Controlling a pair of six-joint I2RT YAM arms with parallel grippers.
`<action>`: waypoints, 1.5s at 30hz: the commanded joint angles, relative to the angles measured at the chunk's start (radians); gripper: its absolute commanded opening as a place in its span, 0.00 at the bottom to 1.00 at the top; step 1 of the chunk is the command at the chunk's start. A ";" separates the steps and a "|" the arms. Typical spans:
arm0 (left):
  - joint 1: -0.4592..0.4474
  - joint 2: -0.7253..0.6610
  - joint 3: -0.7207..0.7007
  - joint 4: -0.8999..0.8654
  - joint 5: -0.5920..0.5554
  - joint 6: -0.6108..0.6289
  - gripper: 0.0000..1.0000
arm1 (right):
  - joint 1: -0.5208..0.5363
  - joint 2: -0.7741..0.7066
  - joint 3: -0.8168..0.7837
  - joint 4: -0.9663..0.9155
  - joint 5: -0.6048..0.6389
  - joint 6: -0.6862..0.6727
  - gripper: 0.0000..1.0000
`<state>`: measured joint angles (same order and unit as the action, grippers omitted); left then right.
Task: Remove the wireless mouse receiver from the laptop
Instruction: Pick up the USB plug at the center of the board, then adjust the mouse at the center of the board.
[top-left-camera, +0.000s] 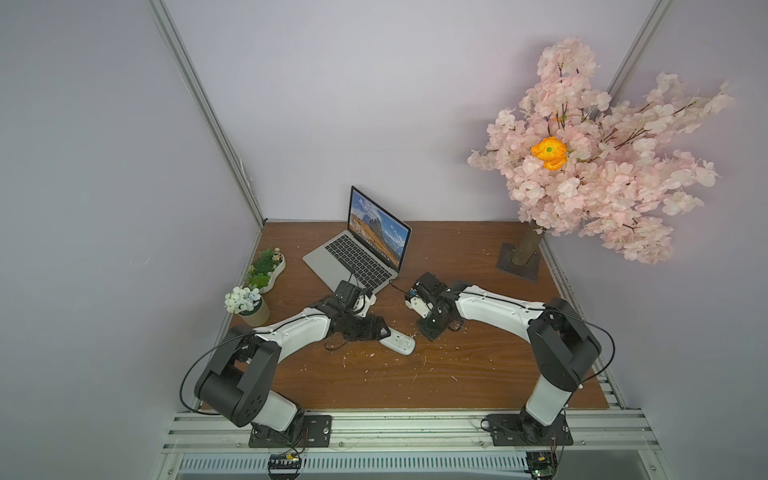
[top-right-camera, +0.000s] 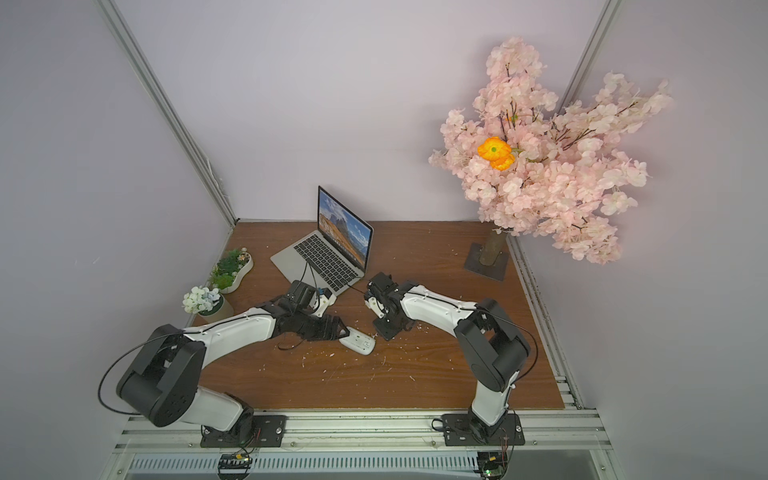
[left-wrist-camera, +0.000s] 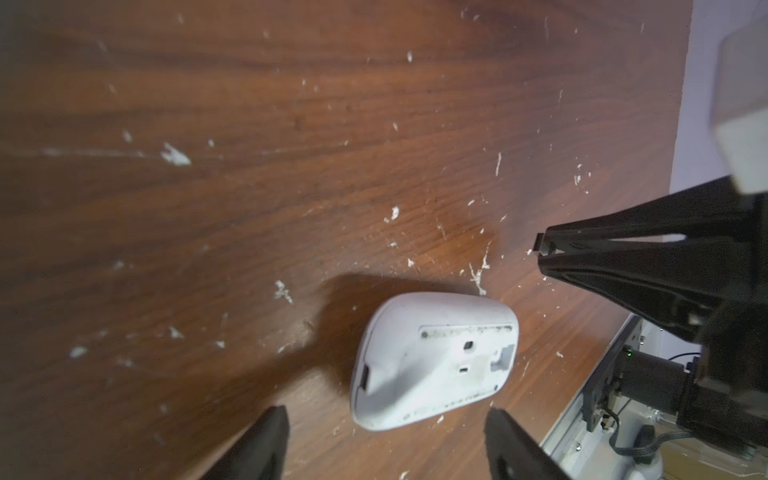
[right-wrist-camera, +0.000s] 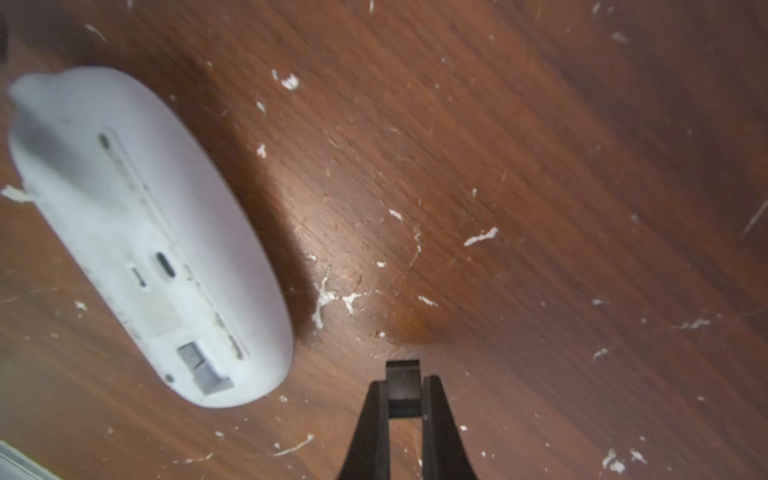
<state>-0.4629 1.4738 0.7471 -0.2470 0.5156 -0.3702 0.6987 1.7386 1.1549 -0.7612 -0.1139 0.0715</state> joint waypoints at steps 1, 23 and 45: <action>0.006 -0.074 0.058 -0.010 -0.120 0.192 0.83 | -0.027 -0.047 -0.007 0.027 -0.033 0.019 0.00; -0.089 -0.133 -0.196 0.290 0.021 1.216 0.98 | -0.069 -0.124 -0.076 0.026 -0.056 -0.028 0.00; -0.129 0.032 -0.038 0.194 0.081 1.254 0.96 | -0.075 -0.129 -0.077 0.056 -0.080 -0.032 0.00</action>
<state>-0.5827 1.5116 0.6846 -0.0185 0.5510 0.9092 0.6277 1.6348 1.0760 -0.7246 -0.1844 0.0483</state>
